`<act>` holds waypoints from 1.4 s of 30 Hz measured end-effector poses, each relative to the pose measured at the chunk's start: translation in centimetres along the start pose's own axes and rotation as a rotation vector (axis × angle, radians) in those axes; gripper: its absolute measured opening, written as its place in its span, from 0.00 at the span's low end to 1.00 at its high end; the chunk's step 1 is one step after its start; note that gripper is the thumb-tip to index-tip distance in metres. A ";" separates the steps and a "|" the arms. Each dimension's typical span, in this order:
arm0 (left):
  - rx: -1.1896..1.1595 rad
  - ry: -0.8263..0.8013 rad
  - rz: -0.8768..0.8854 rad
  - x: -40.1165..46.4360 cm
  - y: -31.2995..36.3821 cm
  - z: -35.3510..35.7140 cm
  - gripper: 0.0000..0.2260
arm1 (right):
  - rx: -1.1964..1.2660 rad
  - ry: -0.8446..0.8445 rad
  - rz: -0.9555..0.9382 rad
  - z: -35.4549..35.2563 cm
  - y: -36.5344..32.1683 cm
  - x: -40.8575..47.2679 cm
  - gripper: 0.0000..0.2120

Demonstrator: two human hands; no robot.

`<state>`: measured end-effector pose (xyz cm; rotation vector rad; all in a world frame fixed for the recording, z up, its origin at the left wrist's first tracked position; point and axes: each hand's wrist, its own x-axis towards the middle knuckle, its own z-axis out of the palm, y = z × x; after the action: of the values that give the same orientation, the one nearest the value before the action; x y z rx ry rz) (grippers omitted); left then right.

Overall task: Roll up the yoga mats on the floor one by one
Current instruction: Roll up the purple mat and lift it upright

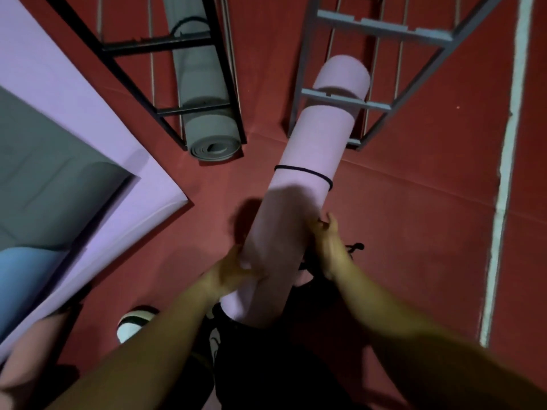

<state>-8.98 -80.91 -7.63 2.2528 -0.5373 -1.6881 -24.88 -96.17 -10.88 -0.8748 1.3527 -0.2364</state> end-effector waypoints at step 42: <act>-0.191 0.008 0.405 3.6 13.4 2.2 0.16 | -1.404 0.336 -0.548 -4.1 -22.4 10.7 0.27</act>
<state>-11.87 -94.44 -5.55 1.8642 -0.7383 -1.4566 -18.67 -119.50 -3.89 -2.4717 1.4763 0.2274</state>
